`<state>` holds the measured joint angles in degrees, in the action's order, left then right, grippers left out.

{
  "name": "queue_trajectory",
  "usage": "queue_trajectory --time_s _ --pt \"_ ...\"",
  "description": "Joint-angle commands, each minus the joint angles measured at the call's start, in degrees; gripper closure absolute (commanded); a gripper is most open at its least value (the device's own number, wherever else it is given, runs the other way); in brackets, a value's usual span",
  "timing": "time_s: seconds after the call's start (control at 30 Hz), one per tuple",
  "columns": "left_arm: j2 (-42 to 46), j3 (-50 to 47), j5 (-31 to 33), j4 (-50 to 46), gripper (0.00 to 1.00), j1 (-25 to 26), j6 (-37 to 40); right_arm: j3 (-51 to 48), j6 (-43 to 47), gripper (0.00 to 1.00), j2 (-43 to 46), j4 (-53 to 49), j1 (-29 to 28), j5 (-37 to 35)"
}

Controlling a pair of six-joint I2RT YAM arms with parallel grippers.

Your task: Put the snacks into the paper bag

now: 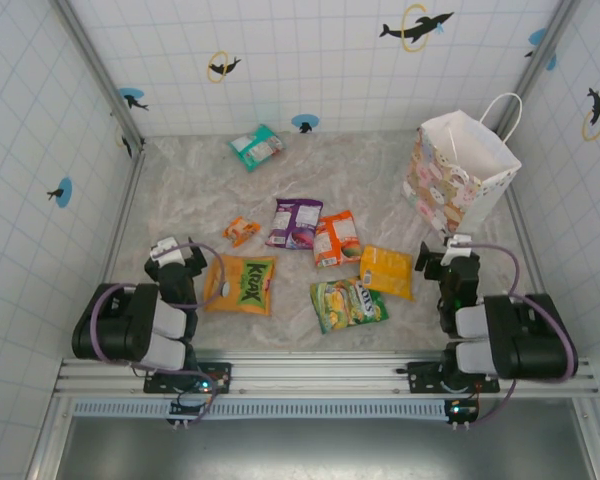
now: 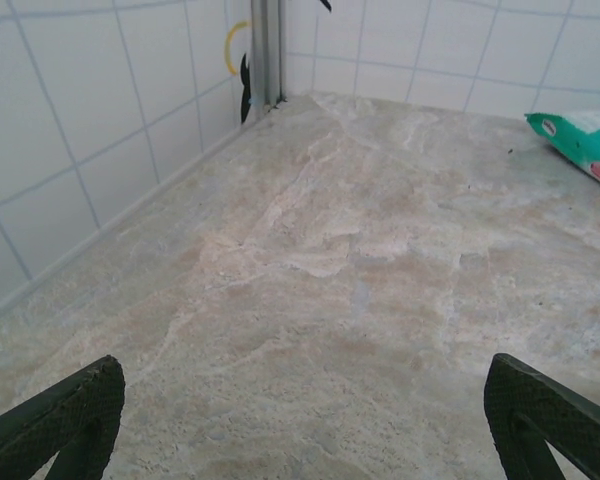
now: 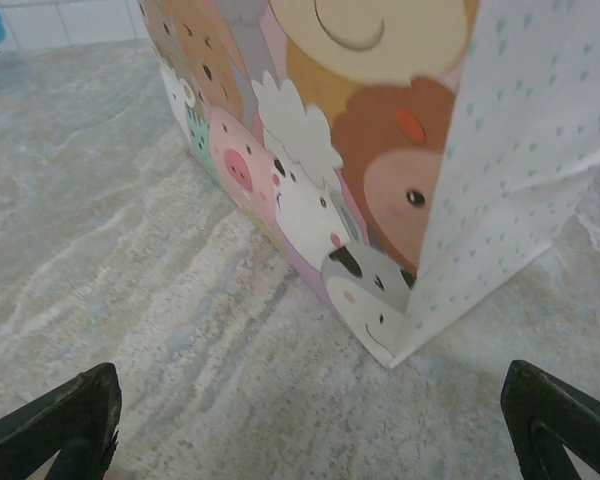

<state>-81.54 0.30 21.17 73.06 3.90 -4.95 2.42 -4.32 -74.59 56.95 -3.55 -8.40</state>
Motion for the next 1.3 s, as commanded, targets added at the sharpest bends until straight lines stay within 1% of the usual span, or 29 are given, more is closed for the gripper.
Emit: queue_trajectory --time_s 0.0,0.03,0.17,0.23,0.27,0.33,0.37,0.43,0.53,0.63,0.7,0.83,0.93,1.07,1.13,1.27 --pt "5.5 2.6 3.2 -12.9 0.07 1.9 1.2 4.3 0.2 0.0 6.9 -17.0 -0.5 2.8" --pt "6.9 4.8 3.8 -18.5 0.08 2.6 0.3 5.0 0.2 0.0 9.3 -20.6 -0.6 4.1" --pt "10.0 11.6 3.4 -30.3 0.12 5.8 -2.0 8.1 0.1 0.0 18.8 -34.9 -0.9 9.0" --pt "10.8 16.5 2.1 -38.3 0.13 7.7 -3.8 11.2 -0.7 0.0 23.4 -43.5 -1.0 12.2" --pt "11.1 19.1 0.5 -42.6 0.16 8.1 -4.8 12.7 -1.2 0.0 25.0 -46.8 -1.0 13.3" --pt "11.0 25.5 -6.9 -51.5 0.23 8.6 -5.4 16.7 -2.0 0.0 29.0 -55.5 -1.2 16.0" --pt "10.8 27.6 -10.0 -54.4 0.24 8.9 -5.7 18.6 -2.3 0.0 30.5 -58.8 -1.4 16.6" --pt "10.5 32.1 -18.7 -59.4 0.31 9.4 -5.7 22.9 -2.8 0.0 33.3 -65.1 -1.6 18.3" --pt "9.7 36.9 -28.0 -64.1 0.35 10.4 -5.2 31.0 -2.8 0.0 34.3 -73.7 -1.7 18.2" --pt "8.3 42.2 -34.8 -69.9 0.37 11.5 -3.3 41.3 -0.7 0.0 30.9 -82.9 -1.7 17.3" --pt "7.2 45.7 -38.0 -74.1 0.39 12.3 -2.0 48.6 1.1 0.0 27.6 -88.3 -1.6 16.4" --pt "5.9 50.3 -41.9 -80.1 0.39 13.6 0.1 61.9 5.4 0.0 20.5 -95.2 -1.1 13.9" --pt "5.8 51.7 -43.0 -82.7 0.39 13.6 0.9 70.2 8.3 0.01 14.7 -97.3 1.3 14.0" --pt "5.8 53.1 -43.2 -85.8 0.39 13.7 2.7 80.2 11.0 0.04 6.0 -100.0 6.0 20.6" --pt "5.9 53.3 -42.8 -86.8 0.39 13.6 3.3 85.4 12.6 0.05 1.5 -102.2 7.1 22.6" --pt "6.0 53.2 -40.9 -87.6 0.39 13.8 3.6 92.6 16.3 0.05 -5.1 -105.8 8.6 24.8"
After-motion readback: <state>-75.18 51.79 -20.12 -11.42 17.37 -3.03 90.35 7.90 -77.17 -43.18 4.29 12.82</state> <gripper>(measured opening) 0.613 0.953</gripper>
